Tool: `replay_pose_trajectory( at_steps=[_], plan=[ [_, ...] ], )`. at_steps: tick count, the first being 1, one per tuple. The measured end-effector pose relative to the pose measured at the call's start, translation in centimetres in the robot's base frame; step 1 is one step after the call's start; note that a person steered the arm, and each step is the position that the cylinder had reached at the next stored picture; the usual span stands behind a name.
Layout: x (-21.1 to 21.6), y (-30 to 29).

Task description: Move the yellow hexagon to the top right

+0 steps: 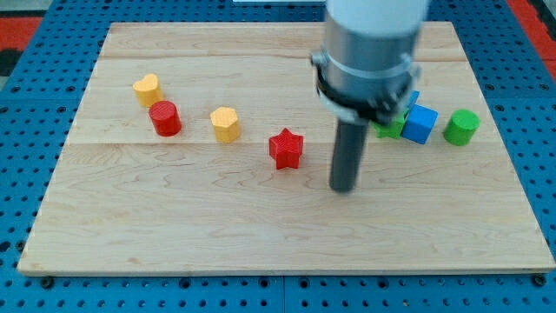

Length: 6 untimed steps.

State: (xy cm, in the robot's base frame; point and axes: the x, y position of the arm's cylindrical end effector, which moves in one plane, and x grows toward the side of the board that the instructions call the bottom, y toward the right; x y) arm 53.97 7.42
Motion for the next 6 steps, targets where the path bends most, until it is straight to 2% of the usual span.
replay_pose_trajectory(
  at_steps=[1, 2, 3, 4, 5, 6],
  plan=[
    [-1.2, -7.5],
    [-5.8, -9.5],
    [-10.5, -5.4],
    [-11.9, -1.2],
    [-11.6, -0.4],
    [-7.1, -8.0]
  ],
)
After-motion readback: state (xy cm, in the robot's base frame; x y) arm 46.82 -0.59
